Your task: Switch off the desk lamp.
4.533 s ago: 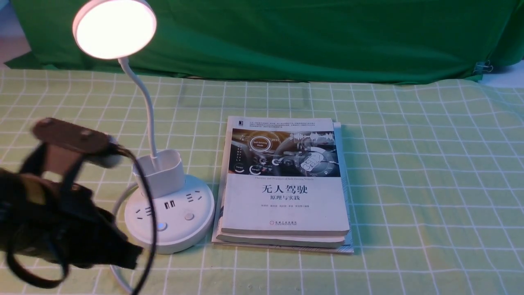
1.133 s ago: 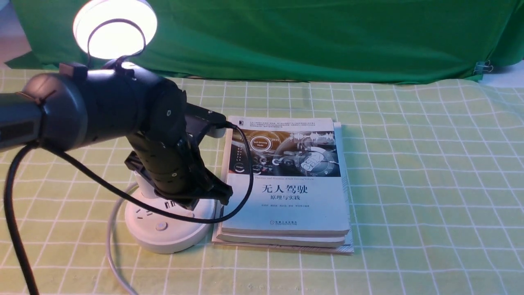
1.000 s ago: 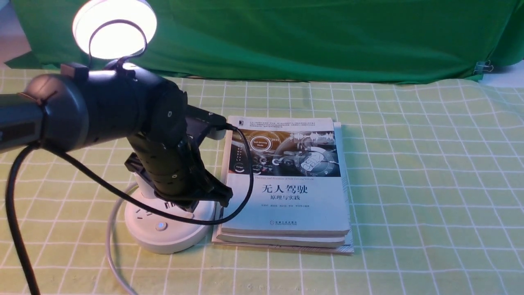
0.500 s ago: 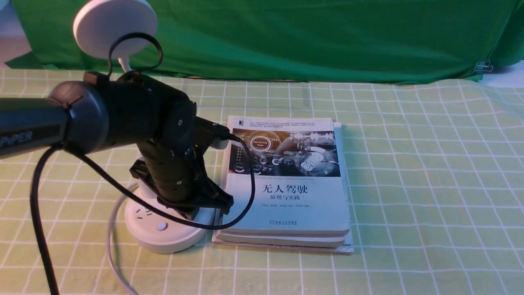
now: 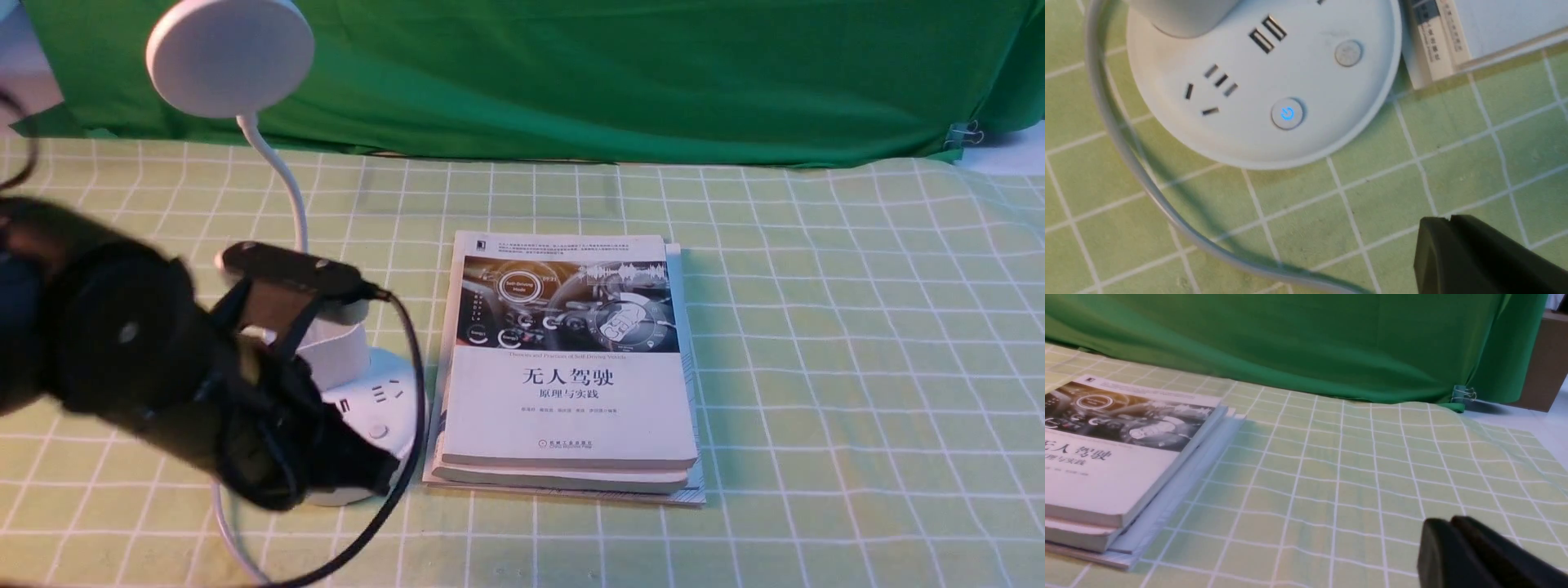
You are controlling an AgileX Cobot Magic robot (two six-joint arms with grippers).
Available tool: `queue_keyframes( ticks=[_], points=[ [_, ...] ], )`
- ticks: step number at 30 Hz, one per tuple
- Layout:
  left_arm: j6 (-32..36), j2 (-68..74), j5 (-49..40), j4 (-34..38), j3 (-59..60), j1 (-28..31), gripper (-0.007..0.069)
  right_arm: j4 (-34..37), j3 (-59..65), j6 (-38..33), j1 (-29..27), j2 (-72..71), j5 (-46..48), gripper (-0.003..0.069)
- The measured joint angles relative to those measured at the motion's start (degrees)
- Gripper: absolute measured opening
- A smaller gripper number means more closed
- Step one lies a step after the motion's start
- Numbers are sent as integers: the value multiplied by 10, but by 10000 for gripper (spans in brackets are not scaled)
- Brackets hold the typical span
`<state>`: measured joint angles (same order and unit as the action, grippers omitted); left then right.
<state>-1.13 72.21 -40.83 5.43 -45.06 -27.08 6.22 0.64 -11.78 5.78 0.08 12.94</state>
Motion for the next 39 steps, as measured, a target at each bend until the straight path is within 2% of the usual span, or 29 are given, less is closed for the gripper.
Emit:
queue_keyframes(
  ticks=[8, 16, 23, 28, 29, 31, 32, 34, 35, 39],
  points=[
    [-2, -215, 208, 10, 195, 0, -1, 0, 0, 0, 0, 0, 0, 29],
    [-2, -350, 236, -46, 260, 0, -1, 0, 0, 0, 0, 0, 0, 29],
    [15, -368, 250, -80, 262, 0, -1, 0, 0, 1, 0, 0, -1, 29],
    [15, -395, 317, -106, 282, 10, -1, 0, 0, 1, 0, 0, -1, 29],
    [17, -433, 361, -99, 301, 39, -1, 0, 0, 1, 0, 0, -1, 29],
    [32, -466, 385, -83, 318, 65, -1, 0, 0, 1, 0, 0, -1, 29],
    [55, -512, 408, -58, 338, 106, -1, 0, 0, 1, 0, 0, -1, 29],
    [67, -545, 408, -46, 351, 137, -1, 0, 0, 1, 0, 0, -1, 29],
    [80, -586, 408, -37, 372, 185, -1, 0, 0, 1, 0, 0, -1, 29],
    [89, -667, 379, -17, 413, 278, -1, 0, 0, 1, 1, 0, -1, 29]
  ],
)
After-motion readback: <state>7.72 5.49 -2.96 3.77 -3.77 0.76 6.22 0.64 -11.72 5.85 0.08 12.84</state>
